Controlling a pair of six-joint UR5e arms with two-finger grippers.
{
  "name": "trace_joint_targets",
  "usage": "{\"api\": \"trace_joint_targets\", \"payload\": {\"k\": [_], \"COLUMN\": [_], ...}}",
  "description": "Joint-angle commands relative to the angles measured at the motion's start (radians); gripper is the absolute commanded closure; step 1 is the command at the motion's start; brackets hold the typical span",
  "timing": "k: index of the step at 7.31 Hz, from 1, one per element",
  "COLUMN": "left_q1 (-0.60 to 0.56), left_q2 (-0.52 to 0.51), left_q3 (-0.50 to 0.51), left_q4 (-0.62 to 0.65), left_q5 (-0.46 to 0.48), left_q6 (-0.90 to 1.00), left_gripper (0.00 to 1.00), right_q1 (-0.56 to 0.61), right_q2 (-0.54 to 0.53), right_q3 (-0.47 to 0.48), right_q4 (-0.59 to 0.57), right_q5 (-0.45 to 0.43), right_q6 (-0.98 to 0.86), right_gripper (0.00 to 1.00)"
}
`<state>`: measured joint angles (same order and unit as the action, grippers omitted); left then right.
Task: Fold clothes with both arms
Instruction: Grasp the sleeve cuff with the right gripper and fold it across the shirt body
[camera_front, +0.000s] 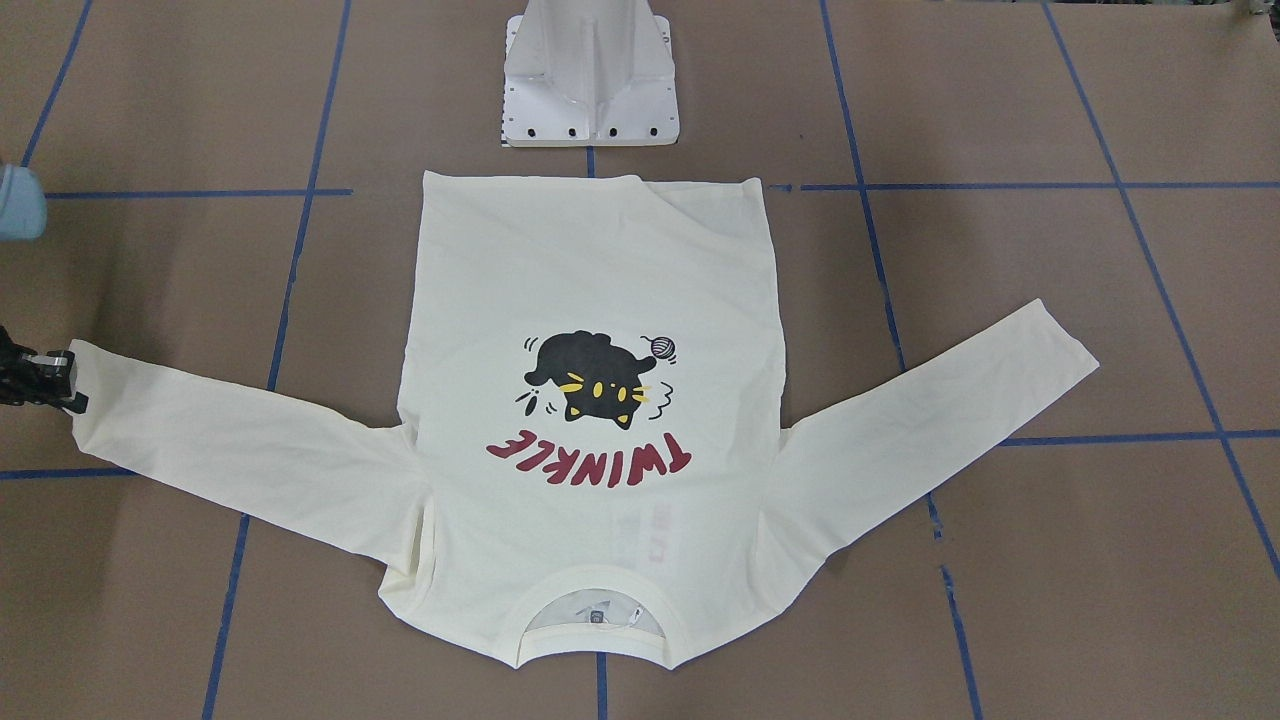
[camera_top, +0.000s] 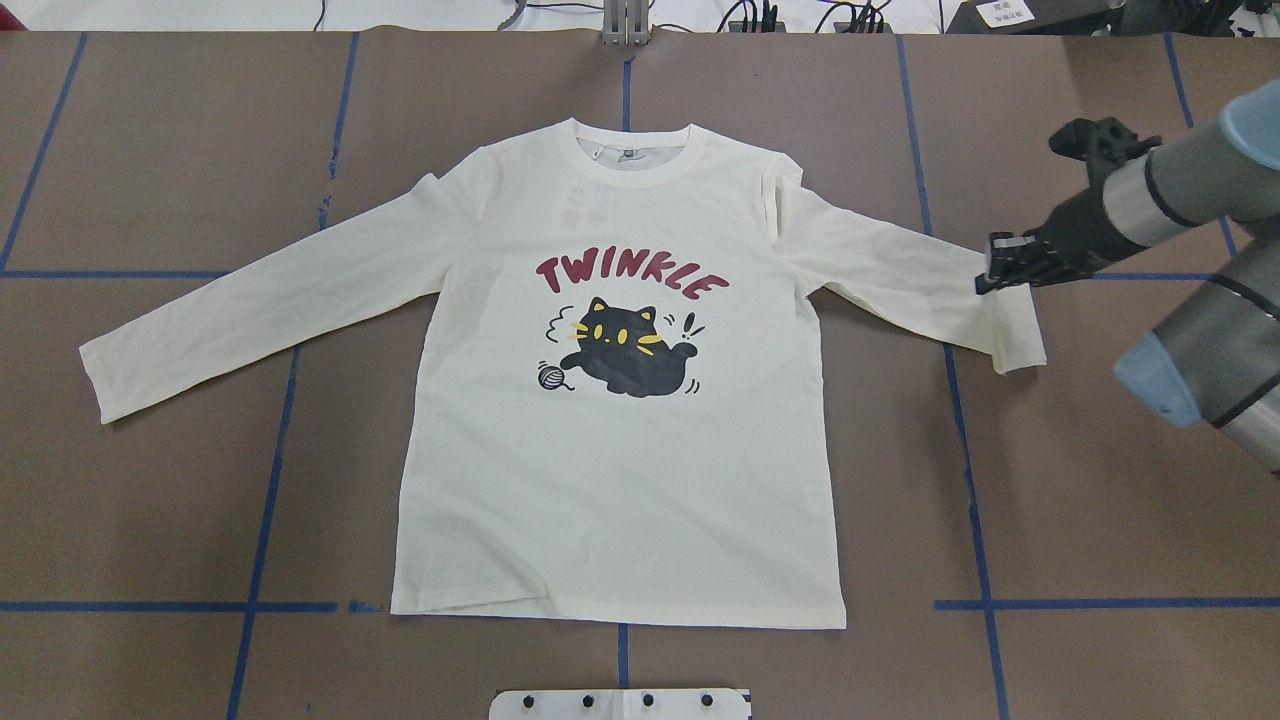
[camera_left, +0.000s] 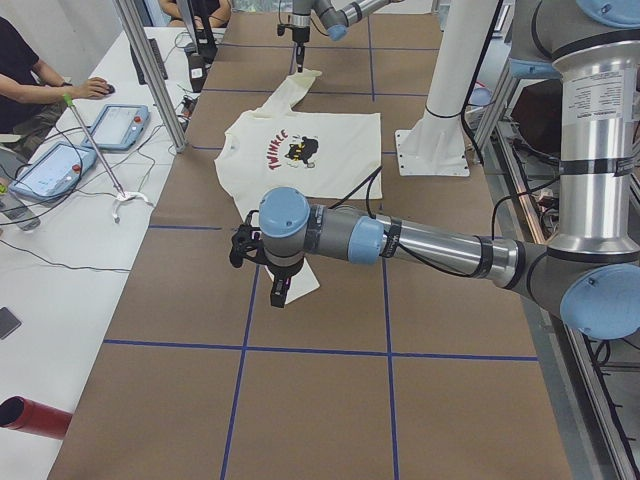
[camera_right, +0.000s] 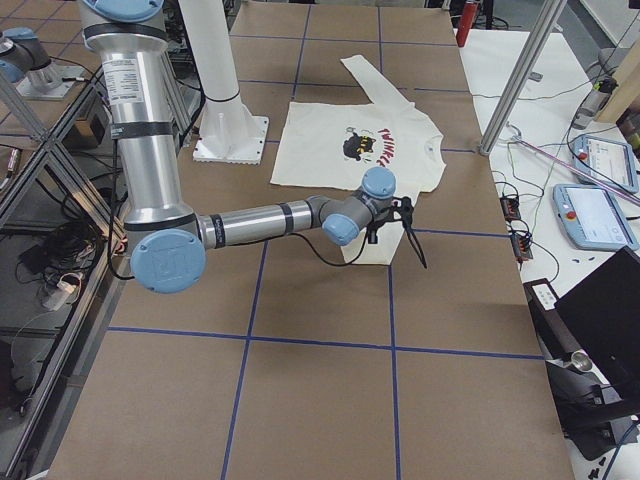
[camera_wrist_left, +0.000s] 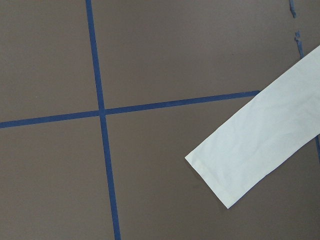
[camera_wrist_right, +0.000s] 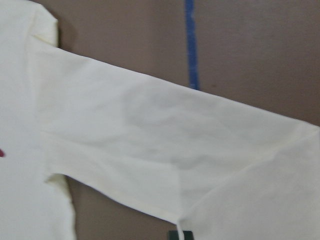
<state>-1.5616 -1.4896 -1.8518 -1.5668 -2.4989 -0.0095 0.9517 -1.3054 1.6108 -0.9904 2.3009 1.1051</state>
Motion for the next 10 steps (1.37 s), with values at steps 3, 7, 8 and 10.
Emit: {"api": "trace_joint_targets", "payload": {"k": [3,7,8,10], "left_q1": [0.0,0.0,0.0,0.003], "left_q2": [0.0,0.0,-0.001,-0.005], "left_q3": [-0.015,-0.026,-0.026,-0.024], "left_q4": [-0.002,-0.002,-0.002,-0.024], "left_q5": [-0.003,-0.002,-0.002,-0.003], "left_q6": [-0.007,-0.006,-0.006,-0.038], "left_gripper": [0.0,0.0,0.0,0.0], "right_q1": [-0.19,-0.471,-0.487,-0.504], "right_q2": [0.684,0.919,0.948,0.991], "right_q3": [-0.182,-0.607,-0.659,-0.689], "right_q4": [-0.295,-0.039,-0.03,-0.028], "right_q5": [-0.234,-0.59,-0.612,-0.64], "right_q6": [0.378,0.38,0.38,0.381], "right_gripper": [1.0,1.0,0.38,0.01]}}
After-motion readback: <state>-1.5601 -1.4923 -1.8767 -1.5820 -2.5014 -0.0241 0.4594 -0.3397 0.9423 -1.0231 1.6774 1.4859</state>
